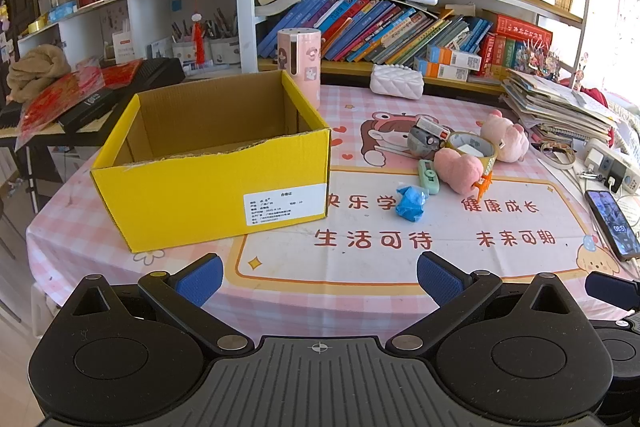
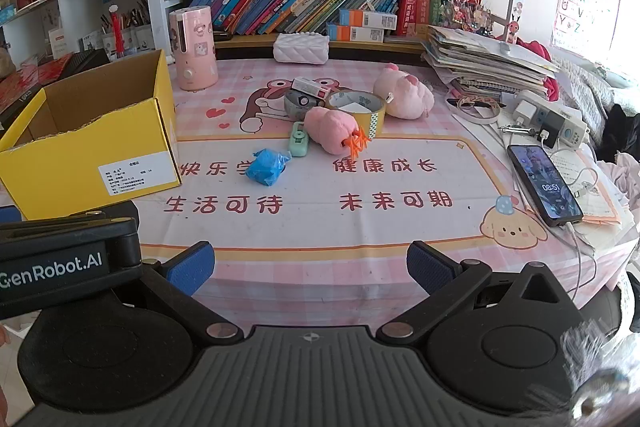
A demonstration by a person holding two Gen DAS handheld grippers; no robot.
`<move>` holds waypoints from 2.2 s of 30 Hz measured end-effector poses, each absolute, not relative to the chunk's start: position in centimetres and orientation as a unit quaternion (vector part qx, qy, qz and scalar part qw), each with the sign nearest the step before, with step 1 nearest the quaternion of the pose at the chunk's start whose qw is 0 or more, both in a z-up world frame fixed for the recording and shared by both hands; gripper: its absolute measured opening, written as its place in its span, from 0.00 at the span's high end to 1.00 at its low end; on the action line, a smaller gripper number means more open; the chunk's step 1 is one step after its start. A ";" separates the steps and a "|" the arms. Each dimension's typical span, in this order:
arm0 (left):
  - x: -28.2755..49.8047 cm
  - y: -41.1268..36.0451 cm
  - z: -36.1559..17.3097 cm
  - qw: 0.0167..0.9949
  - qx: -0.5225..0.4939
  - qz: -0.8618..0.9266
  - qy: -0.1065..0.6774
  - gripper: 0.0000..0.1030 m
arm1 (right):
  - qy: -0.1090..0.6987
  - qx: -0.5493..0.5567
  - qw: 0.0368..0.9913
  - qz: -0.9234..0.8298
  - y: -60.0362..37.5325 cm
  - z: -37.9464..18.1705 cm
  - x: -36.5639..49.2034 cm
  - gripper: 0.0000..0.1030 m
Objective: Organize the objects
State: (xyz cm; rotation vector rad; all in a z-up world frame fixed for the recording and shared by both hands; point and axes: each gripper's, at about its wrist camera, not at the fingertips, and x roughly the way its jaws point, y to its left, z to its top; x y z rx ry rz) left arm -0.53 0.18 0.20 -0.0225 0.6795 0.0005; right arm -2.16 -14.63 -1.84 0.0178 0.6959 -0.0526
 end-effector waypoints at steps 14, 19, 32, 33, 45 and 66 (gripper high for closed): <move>-0.5 -0.1 0.3 0.943 -0.010 0.000 0.333 0.00 | 0.340 0.008 0.940 -0.026 -14.8 -1.8 -2.1 0.00; -0.4 -0.3 0.5 0.943 -0.010 -0.003 0.333 0.00 | 0.339 0.007 0.940 -0.027 -15.0 -1.5 -2.4 0.00; 1.6 -0.8 1.0 0.948 -0.007 -0.014 0.319 0.00 | 0.336 -0.002 0.941 -0.034 -15.3 -1.0 -0.5 0.00; 1.6 -0.8 1.0 0.949 -0.006 -0.014 0.315 0.00 | 0.336 -0.001 0.941 -0.036 -15.5 -1.1 -0.2 0.00; 4.7 -3.4 0.6 0.951 -0.002 0.003 0.309 0.00 | 0.342 0.008 0.938 -0.049 -19.2 -1.7 3.7 0.00; 10.1 -7.9 -2.5 0.927 -0.036 0.068 0.367 0.00 | 0.377 -0.022 0.926 0.027 -26.5 -3.9 15.6 0.35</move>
